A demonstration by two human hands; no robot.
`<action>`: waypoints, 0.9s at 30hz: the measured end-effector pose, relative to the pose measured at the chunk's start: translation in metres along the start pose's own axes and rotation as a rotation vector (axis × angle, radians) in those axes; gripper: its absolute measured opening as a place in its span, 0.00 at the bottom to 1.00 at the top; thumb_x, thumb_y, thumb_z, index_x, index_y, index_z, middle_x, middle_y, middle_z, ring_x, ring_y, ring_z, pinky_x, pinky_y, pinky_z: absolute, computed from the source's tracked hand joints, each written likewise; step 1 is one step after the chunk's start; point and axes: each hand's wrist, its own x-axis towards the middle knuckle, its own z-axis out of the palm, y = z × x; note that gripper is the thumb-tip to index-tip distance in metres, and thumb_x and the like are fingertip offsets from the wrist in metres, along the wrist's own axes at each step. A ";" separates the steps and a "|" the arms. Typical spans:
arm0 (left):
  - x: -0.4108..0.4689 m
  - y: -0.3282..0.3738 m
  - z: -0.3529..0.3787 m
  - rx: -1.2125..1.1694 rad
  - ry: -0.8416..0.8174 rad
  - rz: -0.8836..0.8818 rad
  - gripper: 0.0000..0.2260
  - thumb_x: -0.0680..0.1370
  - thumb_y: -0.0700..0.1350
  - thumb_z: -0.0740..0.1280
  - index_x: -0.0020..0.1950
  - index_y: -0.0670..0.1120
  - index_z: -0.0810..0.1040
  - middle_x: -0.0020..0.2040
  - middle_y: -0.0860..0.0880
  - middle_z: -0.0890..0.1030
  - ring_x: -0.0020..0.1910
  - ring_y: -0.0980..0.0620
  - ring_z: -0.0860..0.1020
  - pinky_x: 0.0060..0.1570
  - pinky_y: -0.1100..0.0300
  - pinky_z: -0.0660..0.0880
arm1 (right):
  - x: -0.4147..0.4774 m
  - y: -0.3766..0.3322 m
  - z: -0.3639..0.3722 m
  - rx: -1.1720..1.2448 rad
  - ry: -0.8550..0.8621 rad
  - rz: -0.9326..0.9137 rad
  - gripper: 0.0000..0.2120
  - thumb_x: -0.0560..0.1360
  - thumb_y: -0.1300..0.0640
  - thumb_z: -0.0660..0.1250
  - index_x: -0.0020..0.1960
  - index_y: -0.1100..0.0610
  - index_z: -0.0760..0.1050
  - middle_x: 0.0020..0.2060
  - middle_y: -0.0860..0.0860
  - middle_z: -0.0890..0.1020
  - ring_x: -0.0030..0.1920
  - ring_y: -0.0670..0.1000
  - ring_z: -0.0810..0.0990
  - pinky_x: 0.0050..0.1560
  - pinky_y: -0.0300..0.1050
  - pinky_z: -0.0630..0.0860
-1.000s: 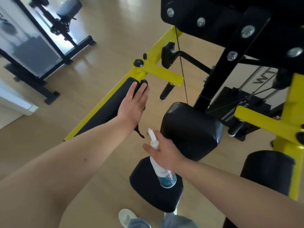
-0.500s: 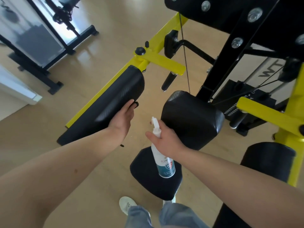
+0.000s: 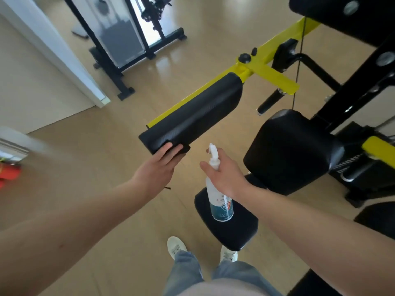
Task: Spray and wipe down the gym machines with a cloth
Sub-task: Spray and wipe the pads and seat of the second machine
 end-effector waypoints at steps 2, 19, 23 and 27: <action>-0.019 0.005 0.000 -0.085 0.052 -0.146 0.27 0.84 0.49 0.56 0.82 0.42 0.59 0.84 0.39 0.42 0.80 0.33 0.34 0.66 0.28 0.23 | -0.003 -0.003 0.008 -0.002 -0.026 -0.014 0.20 0.83 0.43 0.65 0.71 0.45 0.67 0.47 0.47 0.80 0.49 0.49 0.82 0.46 0.44 0.77; 0.057 -0.017 -0.031 -0.111 0.172 -0.371 0.33 0.85 0.49 0.45 0.78 0.33 0.29 0.75 0.30 0.26 0.75 0.32 0.28 0.75 0.38 0.31 | -0.007 -0.003 0.003 0.022 0.006 0.029 0.19 0.82 0.44 0.67 0.70 0.44 0.68 0.45 0.49 0.81 0.46 0.48 0.82 0.46 0.45 0.78; 0.092 -0.028 -0.049 -0.081 0.124 -0.330 0.37 0.85 0.52 0.50 0.77 0.33 0.28 0.74 0.30 0.24 0.75 0.33 0.26 0.70 0.36 0.28 | -0.005 0.002 -0.015 0.031 0.061 0.063 0.16 0.82 0.44 0.67 0.68 0.44 0.69 0.45 0.49 0.81 0.46 0.47 0.82 0.44 0.43 0.76; 0.130 -0.049 -0.079 -0.066 0.135 -0.286 0.39 0.85 0.53 0.54 0.78 0.35 0.29 0.78 0.33 0.29 0.79 0.35 0.32 0.72 0.36 0.30 | -0.002 0.008 -0.033 0.021 0.118 0.086 0.15 0.82 0.43 0.67 0.66 0.43 0.69 0.46 0.49 0.83 0.47 0.48 0.83 0.45 0.45 0.80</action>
